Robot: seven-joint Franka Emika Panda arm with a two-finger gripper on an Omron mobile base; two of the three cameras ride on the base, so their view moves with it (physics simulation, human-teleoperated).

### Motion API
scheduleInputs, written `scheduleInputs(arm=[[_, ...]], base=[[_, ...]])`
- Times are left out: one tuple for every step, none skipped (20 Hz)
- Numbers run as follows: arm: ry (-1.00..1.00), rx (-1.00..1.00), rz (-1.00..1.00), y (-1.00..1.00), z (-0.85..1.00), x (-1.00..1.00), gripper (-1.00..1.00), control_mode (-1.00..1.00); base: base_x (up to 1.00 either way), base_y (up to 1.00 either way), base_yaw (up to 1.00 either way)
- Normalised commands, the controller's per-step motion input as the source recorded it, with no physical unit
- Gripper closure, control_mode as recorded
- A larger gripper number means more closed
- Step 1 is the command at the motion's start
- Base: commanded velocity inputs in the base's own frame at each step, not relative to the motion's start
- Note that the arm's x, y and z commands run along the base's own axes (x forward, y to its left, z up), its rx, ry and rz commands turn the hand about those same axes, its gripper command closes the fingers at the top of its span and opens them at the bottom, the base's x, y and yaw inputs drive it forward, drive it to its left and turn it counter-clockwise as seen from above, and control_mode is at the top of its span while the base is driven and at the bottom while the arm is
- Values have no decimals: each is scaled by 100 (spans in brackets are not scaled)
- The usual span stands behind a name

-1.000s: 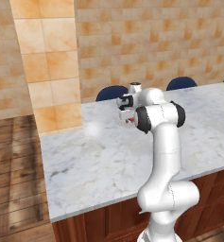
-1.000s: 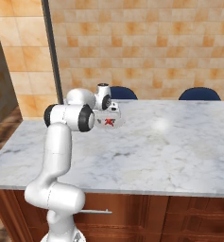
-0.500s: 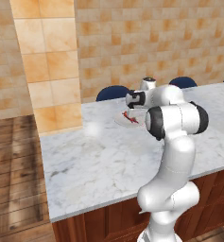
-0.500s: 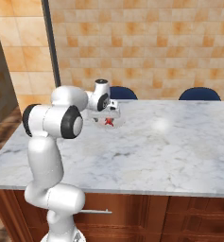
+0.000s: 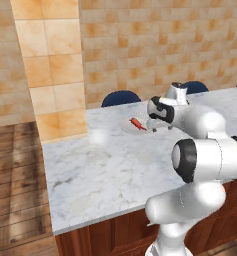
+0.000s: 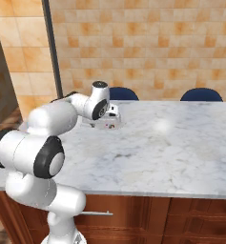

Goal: Take the fish from the fridge and place it on the digital scale on the counter by the fridge. Wait a few seconds for a reading, then move it to the plate on the dining counter.

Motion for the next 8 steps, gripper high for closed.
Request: scheduleInputs(arm=[[0, 0, 0, -2, 64, -100, -100, -100], [0, 0, 0, -1, 64, -100, -100, -100], [0, 0, 0, 0, 64, -100, -100, -100], [0, 0, 0, -1, 69, -100, -100, -100], [0, 0, 0, 0, 76, -100, -100, -100], [-1, 0, 0, 0, 86, -100, -100, -100], [-3, 0, -1, 0, 99, -100, -100, -100], [-4, 0, -3, 0, 100, -100, -100, -100]], base=[[0, 0, 0], [0, 0, 0], [0, 0, 0], [0, 0, 0], [0, 0, 0], [0, 0, 0], [0, 0, 0], [0, 0, 0]])
